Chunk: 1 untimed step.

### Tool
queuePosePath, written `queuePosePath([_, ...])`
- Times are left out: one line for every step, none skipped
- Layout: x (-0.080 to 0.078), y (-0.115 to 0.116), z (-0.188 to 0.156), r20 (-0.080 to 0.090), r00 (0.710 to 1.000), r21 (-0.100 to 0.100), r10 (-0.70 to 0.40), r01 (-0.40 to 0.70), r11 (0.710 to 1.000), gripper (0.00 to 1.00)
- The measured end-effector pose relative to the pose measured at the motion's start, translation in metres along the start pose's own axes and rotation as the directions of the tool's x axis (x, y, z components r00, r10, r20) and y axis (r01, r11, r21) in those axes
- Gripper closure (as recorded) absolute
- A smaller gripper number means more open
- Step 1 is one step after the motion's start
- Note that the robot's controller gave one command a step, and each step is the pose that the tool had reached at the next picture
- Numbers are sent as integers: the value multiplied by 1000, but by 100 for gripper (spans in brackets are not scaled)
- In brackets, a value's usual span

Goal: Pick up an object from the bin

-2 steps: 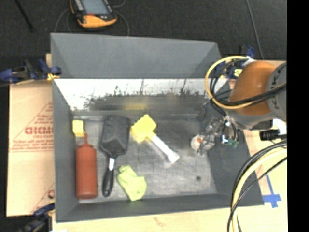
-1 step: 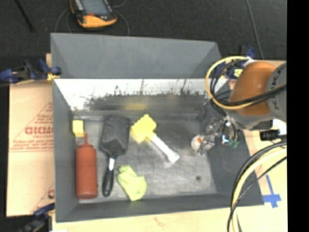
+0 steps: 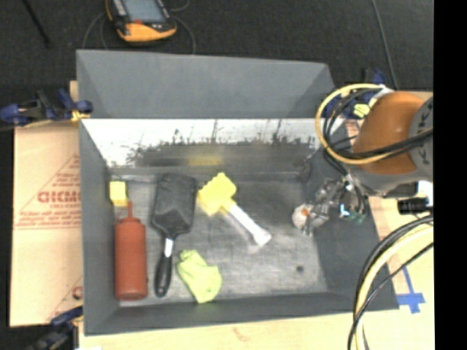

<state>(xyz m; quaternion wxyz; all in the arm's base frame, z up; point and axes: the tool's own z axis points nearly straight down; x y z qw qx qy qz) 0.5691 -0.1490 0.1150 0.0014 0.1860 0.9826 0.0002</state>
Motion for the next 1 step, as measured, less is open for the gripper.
queuePosePath([-2, 4, -6, 2, 1000, 1, -6, 6, 1000, 100])
